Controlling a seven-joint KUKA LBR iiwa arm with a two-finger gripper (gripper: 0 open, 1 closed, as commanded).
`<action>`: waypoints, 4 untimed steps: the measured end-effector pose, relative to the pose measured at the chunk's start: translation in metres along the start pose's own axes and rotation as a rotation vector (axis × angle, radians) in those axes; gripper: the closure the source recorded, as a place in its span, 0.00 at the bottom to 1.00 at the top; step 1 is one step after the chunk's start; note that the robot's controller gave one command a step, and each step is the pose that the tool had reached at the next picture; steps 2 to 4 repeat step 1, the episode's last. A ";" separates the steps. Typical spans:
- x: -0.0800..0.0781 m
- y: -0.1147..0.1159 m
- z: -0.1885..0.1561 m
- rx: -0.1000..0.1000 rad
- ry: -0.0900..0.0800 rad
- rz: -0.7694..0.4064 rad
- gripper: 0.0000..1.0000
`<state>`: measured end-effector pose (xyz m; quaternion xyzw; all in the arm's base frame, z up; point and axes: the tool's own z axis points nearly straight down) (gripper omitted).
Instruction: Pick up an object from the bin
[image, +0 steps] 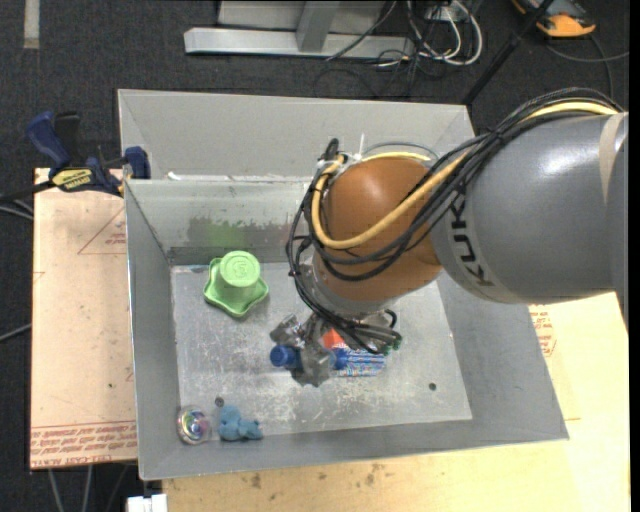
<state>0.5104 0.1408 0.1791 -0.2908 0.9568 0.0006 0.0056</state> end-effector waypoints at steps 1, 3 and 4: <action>0.010 -0.032 -0.061 0.002 0.003 -0.006 1.00; 0.010 -0.032 -0.061 0.002 0.003 -0.006 1.00; 0.010 -0.032 -0.061 0.002 0.003 -0.006 1.00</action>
Offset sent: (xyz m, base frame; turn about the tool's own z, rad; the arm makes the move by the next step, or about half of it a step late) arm 0.0064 -0.0312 0.0574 -0.0129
